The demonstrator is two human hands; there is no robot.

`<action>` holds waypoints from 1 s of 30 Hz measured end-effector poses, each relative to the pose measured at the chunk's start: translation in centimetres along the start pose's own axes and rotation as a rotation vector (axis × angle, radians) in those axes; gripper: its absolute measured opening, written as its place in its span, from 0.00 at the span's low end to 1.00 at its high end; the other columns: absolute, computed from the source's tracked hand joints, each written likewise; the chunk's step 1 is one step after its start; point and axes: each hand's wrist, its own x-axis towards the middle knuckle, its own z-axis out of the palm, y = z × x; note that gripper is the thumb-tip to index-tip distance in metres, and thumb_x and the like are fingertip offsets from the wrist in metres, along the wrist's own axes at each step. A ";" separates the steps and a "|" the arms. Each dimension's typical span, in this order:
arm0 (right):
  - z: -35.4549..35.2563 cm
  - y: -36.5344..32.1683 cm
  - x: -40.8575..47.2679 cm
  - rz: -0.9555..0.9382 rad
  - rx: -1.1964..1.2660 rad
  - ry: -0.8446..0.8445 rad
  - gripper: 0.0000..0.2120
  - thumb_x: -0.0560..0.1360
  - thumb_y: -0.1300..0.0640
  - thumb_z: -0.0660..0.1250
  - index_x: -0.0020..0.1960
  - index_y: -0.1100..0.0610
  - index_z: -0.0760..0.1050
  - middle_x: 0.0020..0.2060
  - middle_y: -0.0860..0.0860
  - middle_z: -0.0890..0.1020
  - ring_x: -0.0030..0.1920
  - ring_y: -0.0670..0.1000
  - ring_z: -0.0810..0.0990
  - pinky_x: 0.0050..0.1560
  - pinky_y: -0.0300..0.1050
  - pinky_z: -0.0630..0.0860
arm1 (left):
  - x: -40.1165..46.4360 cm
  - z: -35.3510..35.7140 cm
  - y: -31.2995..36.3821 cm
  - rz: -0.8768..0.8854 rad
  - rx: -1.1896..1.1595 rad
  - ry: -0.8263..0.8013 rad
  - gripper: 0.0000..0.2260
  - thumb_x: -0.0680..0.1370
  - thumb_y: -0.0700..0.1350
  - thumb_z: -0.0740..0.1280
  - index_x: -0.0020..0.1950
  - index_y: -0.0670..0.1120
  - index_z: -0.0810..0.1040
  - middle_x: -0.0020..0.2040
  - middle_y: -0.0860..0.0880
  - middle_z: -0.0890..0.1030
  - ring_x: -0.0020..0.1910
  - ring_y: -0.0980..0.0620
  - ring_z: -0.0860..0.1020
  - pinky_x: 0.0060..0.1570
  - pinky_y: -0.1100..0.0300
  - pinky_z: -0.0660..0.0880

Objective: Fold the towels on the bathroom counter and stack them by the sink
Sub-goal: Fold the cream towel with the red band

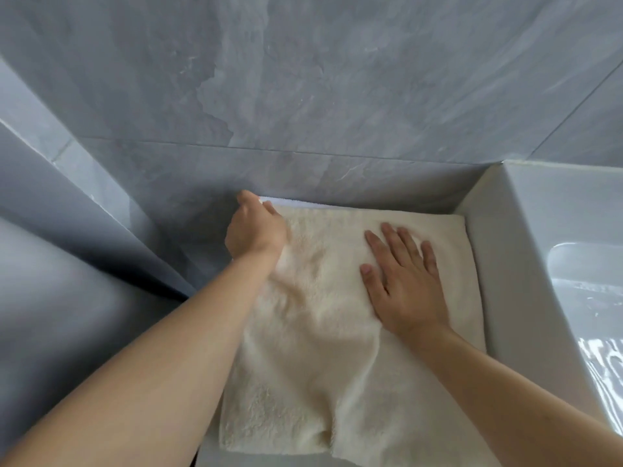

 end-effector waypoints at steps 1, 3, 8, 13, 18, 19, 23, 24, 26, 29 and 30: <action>0.0 0.0 0.0 -0.004 -0.001 0.005 0.29 0.78 0.39 0.41 0.78 0.45 0.56 0.78 0.47 0.55 0.78 0.49 0.50 0.77 0.54 0.43 | 0.6 -0.6 0.2 -0.011 -0.026 -0.014 0.10 0.84 0.47 0.56 0.59 0.43 0.69 0.56 0.41 0.80 0.55 0.37 0.78 0.43 0.53 0.64; 0.0 -0.1 0.0 -0.003 0.007 0.020 0.29 0.79 0.40 0.42 0.77 0.46 0.57 0.78 0.47 0.57 0.78 0.49 0.52 0.77 0.54 0.45 | 1.3 -1.5 0.5 0.014 -0.061 -0.037 0.10 0.84 0.48 0.56 0.59 0.42 0.69 0.57 0.41 0.78 0.55 0.38 0.77 0.43 0.53 0.65; -0.1 -0.1 0.1 0.002 -0.004 -0.006 0.30 0.79 0.40 0.40 0.78 0.46 0.56 0.79 0.47 0.55 0.78 0.49 0.50 0.77 0.54 0.44 | -0.6 -4.5 -0.8 -0.064 -0.217 -0.278 0.18 0.80 0.57 0.58 0.55 0.42 0.69 0.40 0.50 0.76 0.33 0.50 0.74 0.32 0.57 0.65; -0.3 -0.1 0.2 0.001 0.001 -0.022 0.28 0.80 0.41 0.42 0.78 0.46 0.55 0.79 0.47 0.53 0.78 0.49 0.48 0.77 0.54 0.42 | -8.7 -8.4 -6.6 -0.176 -0.301 -0.510 0.15 0.73 0.59 0.63 0.40 0.47 0.72 0.33 0.48 0.72 0.32 0.49 0.73 0.35 0.55 0.68; -0.1 -0.1 0.2 -0.002 0.009 -0.007 0.28 0.80 0.42 0.43 0.78 0.47 0.56 0.79 0.48 0.55 0.78 0.49 0.49 0.77 0.55 0.42 | -13.8 -9.0 -8.2 -0.298 -0.206 -0.624 0.22 0.69 0.65 0.63 0.45 0.47 0.79 0.39 0.45 0.80 0.41 0.44 0.81 0.40 0.54 0.75; -0.1 -0.1 0.2 -0.002 0.012 -0.002 0.28 0.80 0.42 0.43 0.78 0.47 0.56 0.79 0.48 0.55 0.78 0.49 0.49 0.77 0.55 0.42 | -14.5 -8.5 -8.3 -0.216 -0.133 -0.561 0.21 0.71 0.65 0.62 0.42 0.47 0.77 0.37 0.48 0.78 0.39 0.46 0.79 0.38 0.54 0.74; 0.3 0.1 0.3 -0.007 0.014 0.032 0.28 0.80 0.42 0.43 0.77 0.47 0.58 0.78 0.48 0.56 0.78 0.49 0.50 0.77 0.55 0.43 | -16.7 -6.7 -9.7 0.275 0.263 -0.140 0.17 0.78 0.56 0.64 0.38 0.45 0.66 0.36 0.53 0.71 0.36 0.49 0.73 0.35 0.56 0.65; 0.3 0.1 0.3 -0.010 0.013 0.038 0.28 0.80 0.42 0.43 0.77 0.48 0.58 0.78 0.48 0.57 0.78 0.50 0.51 0.77 0.55 0.43 | -16.9 -6.4 -10.2 0.330 0.265 -0.087 0.17 0.78 0.55 0.65 0.37 0.46 0.65 0.35 0.52 0.69 0.34 0.49 0.71 0.34 0.56 0.64; 0.1 0.2 0.3 -0.019 0.047 0.045 0.28 0.80 0.42 0.43 0.77 0.49 0.58 0.78 0.49 0.57 0.78 0.50 0.51 0.77 0.55 0.43 | -16.8 -5.9 -10.8 0.371 0.253 -0.040 0.17 0.77 0.53 0.66 0.37 0.47 0.63 0.34 0.51 0.69 0.33 0.48 0.71 0.32 0.57 0.62; -0.9 -0.2 -0.7 0.019 0.151 0.089 0.29 0.79 0.45 0.46 0.77 0.54 0.59 0.78 0.52 0.58 0.78 0.50 0.52 0.77 0.55 0.42 | -16.9 -5.5 -11.0 0.398 0.273 0.024 0.17 0.77 0.53 0.66 0.37 0.47 0.62 0.34 0.51 0.69 0.32 0.48 0.72 0.32 0.57 0.61; -1.4 -0.5 -1.8 0.069 0.188 0.147 0.28 0.79 0.47 0.48 0.76 0.56 0.60 0.77 0.53 0.59 0.77 0.52 0.54 0.76 0.56 0.43 | -16.8 -5.4 -11.0 0.389 0.269 0.023 0.17 0.77 0.53 0.65 0.37 0.47 0.62 0.34 0.52 0.68 0.32 0.48 0.70 0.33 0.56 0.61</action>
